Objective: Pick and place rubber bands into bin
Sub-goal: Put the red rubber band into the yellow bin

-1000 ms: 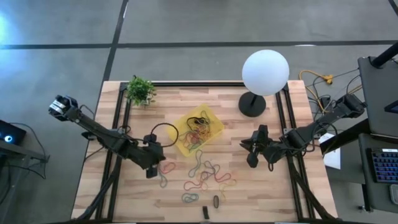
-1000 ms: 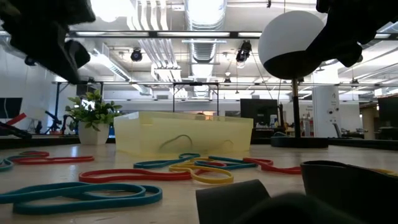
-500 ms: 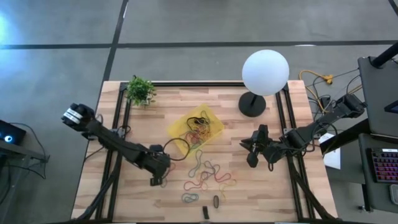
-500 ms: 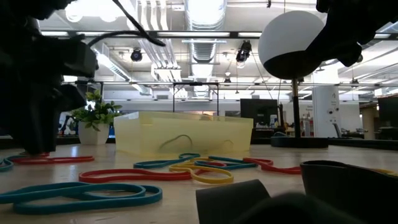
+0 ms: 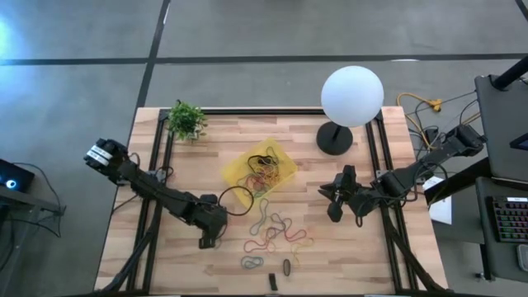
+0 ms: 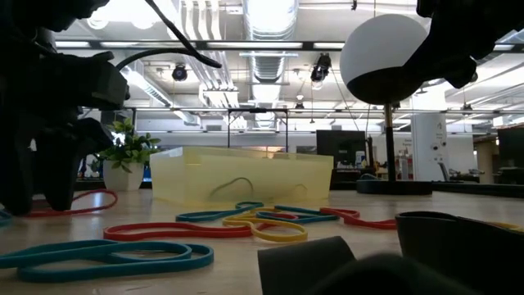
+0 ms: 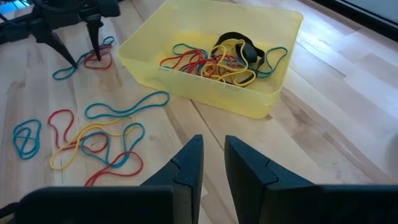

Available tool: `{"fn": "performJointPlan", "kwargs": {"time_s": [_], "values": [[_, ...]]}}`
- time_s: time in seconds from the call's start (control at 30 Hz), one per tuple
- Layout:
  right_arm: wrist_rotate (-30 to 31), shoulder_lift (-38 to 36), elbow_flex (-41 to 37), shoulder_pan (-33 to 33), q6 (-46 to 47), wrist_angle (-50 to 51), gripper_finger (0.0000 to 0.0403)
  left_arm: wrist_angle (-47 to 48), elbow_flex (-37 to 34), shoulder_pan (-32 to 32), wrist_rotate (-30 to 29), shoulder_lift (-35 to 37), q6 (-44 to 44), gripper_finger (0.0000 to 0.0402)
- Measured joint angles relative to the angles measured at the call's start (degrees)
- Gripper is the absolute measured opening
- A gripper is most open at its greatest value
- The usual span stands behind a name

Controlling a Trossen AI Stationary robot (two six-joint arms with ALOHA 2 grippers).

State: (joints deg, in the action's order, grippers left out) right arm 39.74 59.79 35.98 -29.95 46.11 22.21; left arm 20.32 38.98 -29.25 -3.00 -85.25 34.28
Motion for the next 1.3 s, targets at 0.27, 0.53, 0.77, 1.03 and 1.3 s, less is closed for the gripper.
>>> {"fn": "performJointPlan", "kwargs": {"time_s": [0.27, 0.53, 0.77, 1.03, 1.3], "values": [[0.10, 0.00, -0.56, -0.04, 0.00, -0.10, 0.0057, -0.81, 0.02, -0.01, 1.63, -0.34, -1.68, 0.0203], [0.37, 0.00, -1.15, -0.03, 1.32, -0.20, 0.0057, -3.50, 0.26, -0.07, 0.97, -3.12, -1.75, 0.0182], [0.40, 0.00, -1.55, -0.02, 1.51, -0.25, 0.0057, -2.06, 0.17, -0.01, 0.26, -6.14, -1.73, 0.0100], [0.40, 0.00, -1.59, 0.00, 1.77, -0.27, 0.0057, -1.44, 0.28, -0.09, 1.48, -8.22, -1.42, 0.0006], [0.40, 0.00, -1.59, 0.00, 1.94, -0.27, 0.0057, -0.24, 1.04, -0.19, -2.77, -4.12, -0.20, 0.0000]]}}
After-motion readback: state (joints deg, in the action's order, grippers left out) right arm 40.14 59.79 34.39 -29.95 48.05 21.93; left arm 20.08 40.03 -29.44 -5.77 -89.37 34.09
